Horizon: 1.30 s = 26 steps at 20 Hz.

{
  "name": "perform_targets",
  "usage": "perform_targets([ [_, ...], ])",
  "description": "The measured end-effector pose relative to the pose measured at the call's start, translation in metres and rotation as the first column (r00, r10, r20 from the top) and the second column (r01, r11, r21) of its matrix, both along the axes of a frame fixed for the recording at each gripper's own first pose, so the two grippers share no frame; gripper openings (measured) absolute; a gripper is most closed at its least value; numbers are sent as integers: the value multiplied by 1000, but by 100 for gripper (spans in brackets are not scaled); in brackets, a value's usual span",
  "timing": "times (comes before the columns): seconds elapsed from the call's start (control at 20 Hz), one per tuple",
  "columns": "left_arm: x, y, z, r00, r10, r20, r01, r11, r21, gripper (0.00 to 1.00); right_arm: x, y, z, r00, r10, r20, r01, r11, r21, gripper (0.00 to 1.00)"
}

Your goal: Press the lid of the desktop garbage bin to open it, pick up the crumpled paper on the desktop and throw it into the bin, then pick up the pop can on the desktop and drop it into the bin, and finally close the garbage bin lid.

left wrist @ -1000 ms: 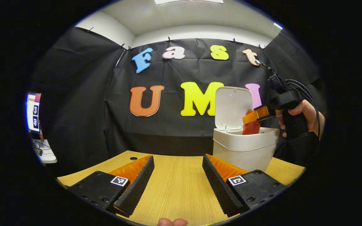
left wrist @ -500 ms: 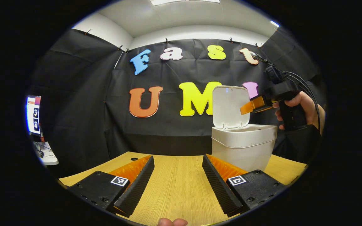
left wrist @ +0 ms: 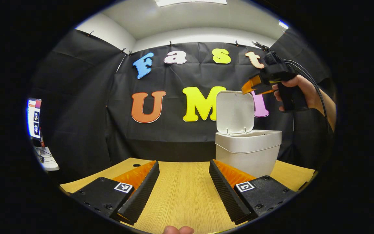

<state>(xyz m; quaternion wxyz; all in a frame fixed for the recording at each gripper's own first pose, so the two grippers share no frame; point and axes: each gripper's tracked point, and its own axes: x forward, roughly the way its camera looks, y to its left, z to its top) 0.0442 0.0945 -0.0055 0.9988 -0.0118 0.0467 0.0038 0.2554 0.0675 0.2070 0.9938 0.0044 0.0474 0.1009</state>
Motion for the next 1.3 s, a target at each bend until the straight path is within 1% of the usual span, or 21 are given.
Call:
perform_targets([
  [0.05, -1, 1, 0, 1000, 5, 1, -5, 1000, 6, 99, 6, 0, 12, 1000, -8, 13, 8, 1000, 17, 85],
  [0.1, 0, 3, 1, 1000, 6, 1, -6, 1000, 5, 99, 11, -1, 22, 999, -19, 34, 19, 1000, 21, 84],
  [0.25, -2, 1, 1, 1000, -2, 1, 2, 1000, -27, 99, 31, 7, 38, 998, -30, 64, 30, 1000, -8, 84],
  [0.4, -5, 3, 3, 1000, 2, 4, -2, 1000, -20, 99, 57, 15, 37, 997, -37, 65, 40, 998, -40, 85],
  [0.45, -5, 5, 3, 1000, 6, 5, -5, 1000, -16, 99, 64, 18, 34, 998, -34, 54, 37, 998, -45, 84],
  [0.55, -5, 7, 2, 1000, 10, 4, -10, 1000, -20, 99, 71, 21, 27, 999, -35, 29, 37, 999, -36, 87],
  [0.6, -4, 8, 1, 1000, 13, 2, -13, 1000, -23, 99, 73, 21, 27, 999, -37, 29, 38, 999, -37, 86],
  [0.65, -5, 10, -1, 1000, 17, -1, -17, 1000, -25, 99, 75, 20, 27, 999, -40, 32, 41, 998, -40, 92],
  [0.7, -6, 11, -1, 1000, 19, -3, -19, 999, -30, 99, 77, 18, 26, 998, -45, 32, 46, 998, -41, 88],
  [0.8, -9, 9, -3, 1000, 20, -6, -20, 999, -43, 99, 76, 17, 22, 999, -47, 15, 48, 998, -38, 88],
  [0.9, -10, 8, -4, 1000, 21, -6, -21, 999, -50, 99, 73, 19, 12, 999, -32, -22, 31, 999, -36, 87],
  [1.05, -12, 4, 0, 1000, 19, -1, -19, 999, -43, 99, 63, 20, 11, 998, -17, -55, 17, 1000, 5, 89],
  [1.1, -13, 3, 0, 1000, 19, 1, -19, 999, -42, 99, 59, 21, 8, 997, -10, -72, 10, 1000, 12, 87],
  [1.3, -18, -2, 1, 1000, 21, 1, -21, 999, -41, 99, 35, 19, 4, 996, 7, -88, -5, 1000, 25, 88],
])
